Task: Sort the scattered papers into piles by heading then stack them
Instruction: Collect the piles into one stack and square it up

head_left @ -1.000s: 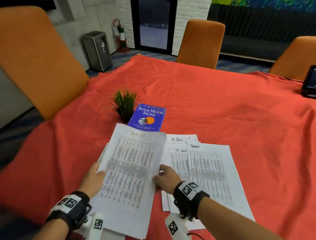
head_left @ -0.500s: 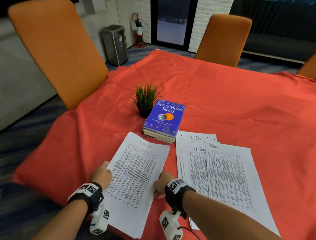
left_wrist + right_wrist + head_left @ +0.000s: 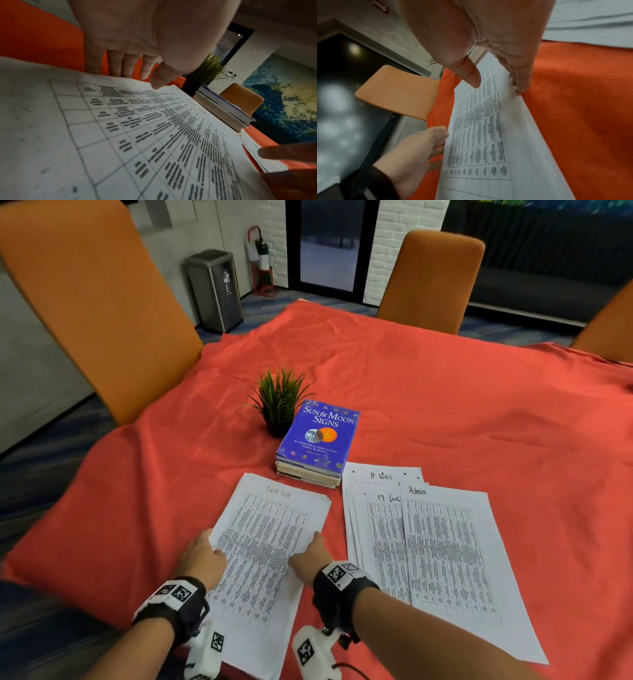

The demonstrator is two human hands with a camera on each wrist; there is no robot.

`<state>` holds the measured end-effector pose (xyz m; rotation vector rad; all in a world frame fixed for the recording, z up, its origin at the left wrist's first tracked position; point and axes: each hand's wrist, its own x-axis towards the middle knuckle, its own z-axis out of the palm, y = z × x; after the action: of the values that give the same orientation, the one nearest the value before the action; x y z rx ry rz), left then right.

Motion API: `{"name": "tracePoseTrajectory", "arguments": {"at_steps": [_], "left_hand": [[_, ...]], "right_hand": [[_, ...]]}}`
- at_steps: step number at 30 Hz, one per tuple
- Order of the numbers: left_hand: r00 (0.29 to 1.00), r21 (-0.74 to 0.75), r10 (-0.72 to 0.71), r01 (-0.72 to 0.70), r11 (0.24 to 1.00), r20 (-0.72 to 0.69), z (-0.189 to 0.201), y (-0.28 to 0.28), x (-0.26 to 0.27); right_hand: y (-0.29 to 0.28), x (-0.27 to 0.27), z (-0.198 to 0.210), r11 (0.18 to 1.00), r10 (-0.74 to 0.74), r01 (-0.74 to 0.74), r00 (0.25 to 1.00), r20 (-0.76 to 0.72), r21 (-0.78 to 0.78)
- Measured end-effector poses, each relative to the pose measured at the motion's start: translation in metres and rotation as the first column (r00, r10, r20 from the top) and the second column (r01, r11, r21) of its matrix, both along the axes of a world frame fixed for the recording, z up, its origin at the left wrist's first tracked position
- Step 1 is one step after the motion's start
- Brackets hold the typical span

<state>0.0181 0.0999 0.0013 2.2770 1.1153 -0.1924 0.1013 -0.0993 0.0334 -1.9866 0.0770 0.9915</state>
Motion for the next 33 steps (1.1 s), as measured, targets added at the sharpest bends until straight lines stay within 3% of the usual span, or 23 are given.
{"name": "tracePoseTrajectory", "arguments": {"at_steps": [8,11,13,16,18,22,26,27,31,33], "left_hand": [[0.999,-0.058,0.044,-0.044,0.997,-0.013,0.012,-0.003,0.001],[0.998,0.067,0.01,-0.006,0.998,-0.064,0.024,-0.018,0.007],[0.998,0.107,-0.058,0.053,0.993,0.039,0.03,-0.037,0.02],[0.959,-0.071,-0.143,0.165,0.984,0.245,0.034,-0.08,0.05],[0.948,-0.264,-0.173,0.245,0.933,0.267,0.034,-0.117,0.068],[0.946,-0.481,-0.28,0.324,0.815,0.162,0.012,-0.185,0.091],[0.969,-0.544,-0.243,0.23,0.807,0.05,-0.012,-0.222,0.099],[0.974,-0.544,-0.223,0.211,0.812,0.045,-0.013,-0.228,0.1],[0.979,-0.527,-0.202,0.182,0.83,0.02,-0.02,-0.236,0.106],[0.984,-0.52,-0.177,0.156,0.84,0.01,-0.022,-0.237,0.108]], "right_hand": [[0.0,0.004,-0.001,0.996,-0.056,0.055,0.998,0.009,0.076],[-0.023,0.015,0.012,0.998,-0.043,0.039,0.995,0.086,0.05],[-0.051,0.029,0.016,0.999,-0.027,0.031,0.984,0.175,-0.019],[-0.11,0.055,0.007,0.986,-0.098,0.129,0.962,0.254,-0.109],[-0.16,0.071,-0.005,0.953,-0.189,0.243,0.944,0.272,-0.182],[-0.26,0.081,-0.015,0.798,-0.276,0.383,0.919,0.283,-0.466],[-0.324,0.074,-0.027,0.626,-0.263,0.411,0.911,0.317,-0.662],[-0.333,0.074,-0.031,0.624,-0.262,0.408,0.913,0.313,-0.666],[-0.343,0.08,-0.041,0.738,-0.337,0.433,0.901,0.273,-0.518],[-0.344,0.082,-0.043,0.738,-0.356,0.475,0.877,0.321,-0.479]]}}
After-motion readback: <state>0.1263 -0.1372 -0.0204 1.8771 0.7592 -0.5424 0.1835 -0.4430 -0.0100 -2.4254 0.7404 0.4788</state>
